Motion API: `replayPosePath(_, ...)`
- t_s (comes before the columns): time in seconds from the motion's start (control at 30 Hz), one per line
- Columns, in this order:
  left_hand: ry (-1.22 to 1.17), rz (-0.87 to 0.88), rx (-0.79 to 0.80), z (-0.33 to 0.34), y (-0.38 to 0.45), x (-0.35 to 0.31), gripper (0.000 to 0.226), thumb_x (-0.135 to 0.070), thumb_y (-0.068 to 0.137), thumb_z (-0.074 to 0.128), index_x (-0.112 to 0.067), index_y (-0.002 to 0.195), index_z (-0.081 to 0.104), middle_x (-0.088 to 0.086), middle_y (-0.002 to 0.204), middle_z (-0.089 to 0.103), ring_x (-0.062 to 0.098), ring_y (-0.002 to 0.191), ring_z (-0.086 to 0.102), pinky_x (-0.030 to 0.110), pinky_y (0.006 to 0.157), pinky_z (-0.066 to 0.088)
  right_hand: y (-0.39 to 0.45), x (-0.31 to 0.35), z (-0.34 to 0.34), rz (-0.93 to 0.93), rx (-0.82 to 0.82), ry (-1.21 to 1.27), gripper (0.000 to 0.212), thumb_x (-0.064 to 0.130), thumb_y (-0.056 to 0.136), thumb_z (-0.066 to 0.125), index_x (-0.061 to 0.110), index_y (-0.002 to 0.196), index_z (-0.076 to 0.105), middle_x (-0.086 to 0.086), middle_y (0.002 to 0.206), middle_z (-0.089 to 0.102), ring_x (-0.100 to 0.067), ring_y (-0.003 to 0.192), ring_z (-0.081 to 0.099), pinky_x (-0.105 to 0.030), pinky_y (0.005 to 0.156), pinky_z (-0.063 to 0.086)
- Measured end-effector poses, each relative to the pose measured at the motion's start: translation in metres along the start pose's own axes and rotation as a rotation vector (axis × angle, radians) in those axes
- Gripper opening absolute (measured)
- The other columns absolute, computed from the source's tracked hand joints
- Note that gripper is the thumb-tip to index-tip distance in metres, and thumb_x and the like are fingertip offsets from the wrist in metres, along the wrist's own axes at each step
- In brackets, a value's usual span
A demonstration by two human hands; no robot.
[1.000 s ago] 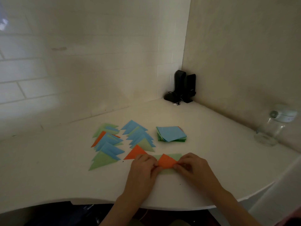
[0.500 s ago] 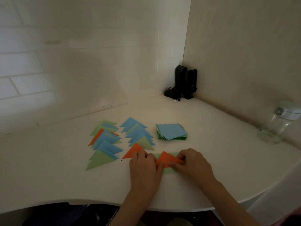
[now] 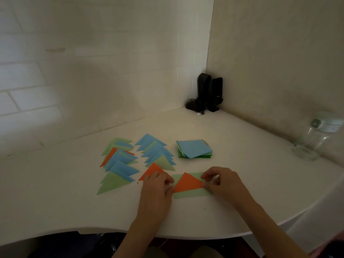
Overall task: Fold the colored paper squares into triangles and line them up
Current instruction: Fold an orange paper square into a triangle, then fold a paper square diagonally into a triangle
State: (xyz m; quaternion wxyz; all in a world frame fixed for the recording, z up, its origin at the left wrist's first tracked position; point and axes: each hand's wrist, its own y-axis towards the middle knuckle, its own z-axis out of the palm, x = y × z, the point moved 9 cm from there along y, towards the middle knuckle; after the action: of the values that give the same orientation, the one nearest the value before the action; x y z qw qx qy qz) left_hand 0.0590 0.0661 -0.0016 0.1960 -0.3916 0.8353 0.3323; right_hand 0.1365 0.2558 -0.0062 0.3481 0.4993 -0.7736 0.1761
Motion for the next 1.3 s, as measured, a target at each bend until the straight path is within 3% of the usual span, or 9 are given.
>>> replayPosePath(0.1, 0.031, -0.017, 0.0, 0.001, -0.005, -0.012, 0.021, 0.0, 0.084, 0.059, -0.014, 0.099, 0.063, -0.003, 0.097, 0.057, 0.015, 0.09, 0.053, 0.017, 0.07, 0.038, -0.005, 0.0, -0.002, -0.038, -0.04, 0.026, 0.016, 0.021, 0.072, 0.079, 0.027, 0.083, 0.069, 0.009, 0.081, 0.066, 0.002, 0.058, 0.051, -0.008, 0.06, 0.042)
replayPosePath(0.33, 0.098, -0.063, 0.054, 0.015, -0.001, -0.035, 0.029, -0.026, 0.092, 0.056, -0.018, 0.119, 0.05, 0.002, 0.113, 0.048, 0.014, 0.099, 0.047, 0.018, 0.077, 0.036, -0.011, 0.006, 0.001, -0.106, -0.086, -0.084, 0.019, 0.027, 0.075, 0.076, 0.025, 0.09, 0.066, 0.009, 0.086, 0.06, -0.002, 0.063, 0.051, -0.011, 0.065, 0.04)
replayPosePath(0.47, 0.033, -0.114, 0.094, 0.02, 0.005, -0.032, 0.029, -0.02, 0.088, 0.063, -0.021, 0.114, 0.051, -0.002, 0.102, 0.05, 0.011, 0.09, 0.048, 0.017, 0.072, 0.033, -0.013, 0.008, 0.004, -0.125, -0.053, -0.14, 0.026, 0.029, 0.073, 0.076, 0.023, 0.096, 0.066, 0.009, 0.088, 0.056, -0.001, 0.067, 0.051, -0.007, 0.065, 0.036)
replayPosePath(0.6, -0.117, -0.092, 0.048, 0.014, 0.002, -0.031, 0.02, -0.014, 0.084, 0.066, -0.026, 0.097, 0.056, -0.012, 0.076, 0.055, 0.009, 0.075, 0.053, 0.022, 0.066, 0.042, -0.017, 0.009, 0.004, -0.128, -0.071, -0.14, 0.033, 0.031, 0.073, 0.076, 0.022, 0.103, 0.066, 0.009, 0.092, 0.054, -0.005, 0.073, 0.054, -0.019, 0.073, 0.045)
replayPosePath(0.73, -0.099, -0.09, -0.076, -0.012, 0.001, -0.008, 0.016, -0.014, 0.085, 0.065, -0.026, 0.096, 0.061, -0.013, 0.08, 0.059, 0.009, 0.076, 0.054, 0.015, 0.063, 0.037, -0.019, 0.008, 0.003, -0.134, -0.057, -0.171, 0.036, 0.03, 0.077, 0.073, 0.021, 0.11, 0.064, 0.007, 0.095, 0.053, -0.008, 0.074, 0.052, -0.023, 0.075, 0.045)
replayPosePath(0.87, -0.032, -0.101, -0.155, -0.041, 0.003, 0.026, 0.022, -0.012, 0.08, 0.072, -0.018, 0.099, 0.064, -0.011, 0.078, 0.061, 0.016, 0.073, 0.057, 0.025, 0.063, 0.041, -0.015, 0.004, 0.002, -0.12, -0.006, -0.272, 0.03, 0.026, 0.085, 0.065, 0.028, 0.116, 0.065, 0.005, 0.103, 0.049, -0.01, 0.085, 0.049, -0.023, 0.081, 0.041)
replayPosePath(1.03, 0.004, -0.097, -0.172, -0.048, 0.002, 0.042, 0.024, -0.009, 0.075, 0.076, -0.015, 0.096, 0.065, -0.01, 0.074, 0.058, 0.006, 0.066, 0.052, 0.012, 0.059, 0.033, -0.023, 0.023, 0.015, -0.248, -0.062, -0.304, 0.038, 0.006, 0.083, 0.051, 0.026, 0.11, 0.068, 0.003, 0.108, 0.057, -0.019, 0.096, 0.055, -0.03, 0.084, 0.045)
replayPosePath(1.2, 0.071, -0.073, -0.163, -0.04, 0.008, 0.045, 0.027, -0.01, 0.072, 0.077, -0.013, 0.097, 0.067, 0.001, 0.088, 0.065, 0.02, 0.083, 0.057, 0.032, 0.072, 0.045, -0.03, 0.033, 0.028, -0.308, -0.081, -0.272, 0.035, 0.025, 0.077, 0.045, 0.025, 0.1, 0.071, 0.007, 0.101, 0.062, -0.017, 0.09, 0.057, -0.033, 0.078, 0.047)
replayPosePath(1.3, 0.107, -0.07, -0.17, -0.039, 0.017, 0.047, 0.026, -0.01, 0.07, 0.079, -0.014, 0.093, 0.067, 0.003, 0.083, 0.064, 0.025, 0.078, 0.056, 0.039, 0.07, 0.047, -0.03, 0.025, 0.023, -0.307, -0.116, -0.306, 0.038, 0.052, 0.075, 0.047, 0.032, 0.099, 0.069, 0.013, 0.102, 0.06, -0.012, 0.091, 0.057, -0.032, 0.076, 0.046)
